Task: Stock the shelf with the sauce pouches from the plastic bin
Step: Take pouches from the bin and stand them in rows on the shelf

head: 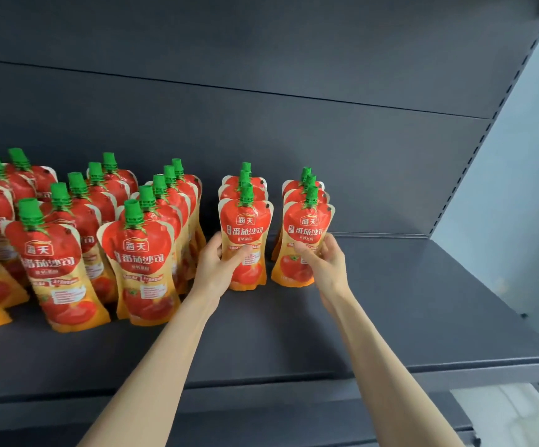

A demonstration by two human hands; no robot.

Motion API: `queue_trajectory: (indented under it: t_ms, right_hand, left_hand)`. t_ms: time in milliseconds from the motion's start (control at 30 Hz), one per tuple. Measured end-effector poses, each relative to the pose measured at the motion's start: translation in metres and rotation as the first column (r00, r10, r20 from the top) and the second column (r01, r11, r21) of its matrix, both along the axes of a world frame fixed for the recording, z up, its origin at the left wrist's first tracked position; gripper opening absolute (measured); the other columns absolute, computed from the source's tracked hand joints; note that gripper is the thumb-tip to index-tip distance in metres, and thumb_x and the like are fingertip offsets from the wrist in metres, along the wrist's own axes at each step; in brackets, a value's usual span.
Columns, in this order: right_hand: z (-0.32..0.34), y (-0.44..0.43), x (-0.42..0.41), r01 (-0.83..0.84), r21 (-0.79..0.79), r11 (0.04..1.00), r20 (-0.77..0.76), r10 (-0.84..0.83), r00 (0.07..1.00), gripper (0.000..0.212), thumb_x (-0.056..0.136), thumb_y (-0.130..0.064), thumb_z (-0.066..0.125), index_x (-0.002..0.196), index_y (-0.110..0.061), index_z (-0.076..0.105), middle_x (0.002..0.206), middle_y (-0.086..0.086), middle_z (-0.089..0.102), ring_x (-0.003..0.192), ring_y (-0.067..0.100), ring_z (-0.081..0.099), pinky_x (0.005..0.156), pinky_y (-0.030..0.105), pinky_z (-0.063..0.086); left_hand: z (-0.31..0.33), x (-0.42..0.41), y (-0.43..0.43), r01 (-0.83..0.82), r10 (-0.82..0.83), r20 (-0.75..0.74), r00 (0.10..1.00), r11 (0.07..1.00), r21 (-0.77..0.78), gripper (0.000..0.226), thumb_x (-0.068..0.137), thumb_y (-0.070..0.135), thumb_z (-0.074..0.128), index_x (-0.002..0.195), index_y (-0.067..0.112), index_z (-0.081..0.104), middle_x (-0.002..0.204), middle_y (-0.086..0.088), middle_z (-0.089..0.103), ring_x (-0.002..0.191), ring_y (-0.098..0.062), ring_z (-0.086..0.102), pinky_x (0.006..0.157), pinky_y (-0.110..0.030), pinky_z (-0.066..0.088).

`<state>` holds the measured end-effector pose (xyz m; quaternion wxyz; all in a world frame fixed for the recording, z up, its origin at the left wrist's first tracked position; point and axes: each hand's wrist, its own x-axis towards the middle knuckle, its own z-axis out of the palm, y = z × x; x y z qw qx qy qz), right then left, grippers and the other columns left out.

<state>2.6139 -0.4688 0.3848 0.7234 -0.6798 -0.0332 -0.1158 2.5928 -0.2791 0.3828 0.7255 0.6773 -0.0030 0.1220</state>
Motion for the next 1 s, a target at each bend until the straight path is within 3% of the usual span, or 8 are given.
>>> queue_trajectory:
  t_ms: [100,167,267,400,467,500,567,1000]
  right_hand:
    - [-0.018,-0.006,-0.002,-0.082,-0.103,0.991,-0.013,0.082,0.997,0.03,0.083,-0.018,0.072,0.104,-0.029,0.054,0.105,-0.007,0.068,0.09,0.003,0.068,0.069,0.016,0.055]
    - [-0.022,-0.009,-0.002,-0.103,-0.157,0.982,-0.018,0.101,0.995,0.033,0.083,-0.018,0.071,0.106,-0.031,0.051,0.107,-0.01,0.066,0.092,0.0,0.066,0.074,0.016,0.055]
    - [-0.022,-0.01,0.002,-0.022,-0.25,0.968,0.013,0.026,1.0,0.04,0.082,-0.018,0.072,0.114,-0.019,0.048,0.111,-0.005,0.063,0.096,0.005,0.063,0.08,0.02,0.053]
    - [-0.024,-0.008,0.003,0.049,-0.335,0.941,0.041,-0.038,0.998,0.04,0.083,-0.023,0.072,0.113,-0.021,0.045,0.108,-0.008,0.06,0.094,0.003,0.061,0.068,0.007,0.049]
    - [-0.026,-0.009,0.005,0.084,-0.401,0.912,0.05,-0.07,0.996,0.041,0.083,-0.027,0.071,0.115,-0.02,0.047,0.112,-0.005,0.06,0.105,0.015,0.058,0.079,0.016,0.05]
    - [-0.027,-0.009,0.007,0.113,-0.455,0.884,0.054,-0.099,0.994,0.044,0.083,-0.03,0.071,0.119,-0.018,0.048,0.116,-0.001,0.059,0.111,0.019,0.053,0.087,0.026,0.05]
    - [-0.027,-0.01,0.008,0.152,-0.537,0.83,0.057,-0.144,0.988,0.052,0.084,-0.036,0.068,0.127,-0.016,0.047,0.122,0.005,0.055,0.117,0.021,0.044,0.096,0.036,0.044]
    - [-0.03,-0.006,0.009,0.161,-0.618,0.769,0.043,-0.171,0.984,0.061,0.087,-0.048,0.059,0.139,-0.023,0.038,0.13,0.002,0.053,0.121,0.022,0.046,0.096,0.04,0.043]
  left_hand:
    - [-0.012,-0.002,0.003,0.054,-0.053,-0.019,0.998,0.996,0.065,0.041,0.08,0.021,0.072,0.115,0.032,0.053,0.112,0.009,0.064,0.102,-0.007,0.061,0.079,-0.022,0.049]
    - [-0.02,-0.004,0.004,0.023,-0.016,-0.049,0.999,0.986,0.165,0.048,0.08,0.02,0.073,0.12,0.03,0.049,0.112,0.01,0.061,0.099,-0.005,0.059,0.077,-0.019,0.047]
    - [-0.024,-0.003,0.006,-0.057,0.067,-0.027,0.997,0.961,0.272,0.053,0.079,0.022,0.074,0.124,0.024,0.047,0.114,0.008,0.058,0.102,-0.009,0.057,0.085,-0.028,0.048]
    - [-0.026,0.0,0.007,-0.095,0.089,0.035,0.995,0.951,0.293,0.045,0.078,0.02,0.075,0.113,0.021,0.048,0.113,0.004,0.061,0.106,-0.015,0.059,0.09,-0.035,0.051]
    - [-0.027,0.0,0.006,-0.123,0.112,0.054,0.992,0.936,0.33,0.043,0.079,0.023,0.074,0.113,0.021,0.048,0.112,0.005,0.06,0.105,-0.013,0.059,0.087,-0.031,0.05]
    - [-0.027,0.0,0.005,-0.135,0.122,0.061,0.991,0.93,0.343,0.043,0.08,0.025,0.073,0.115,0.021,0.048,0.113,0.006,0.059,0.104,-0.012,0.058,0.086,-0.029,0.049]
    - [-0.027,0.0,0.004,-0.155,0.138,0.071,0.988,0.917,0.367,0.045,0.081,0.026,0.072,0.118,0.019,0.048,0.113,0.006,0.058,0.102,-0.01,0.056,0.085,-0.027,0.047]
    - [-0.025,-0.002,0.0,-0.224,0.206,0.09,0.974,0.874,0.431,0.047,0.082,0.028,0.07,0.122,0.015,0.049,0.119,-0.003,0.06,0.099,-0.009,0.052,0.084,-0.027,0.044]
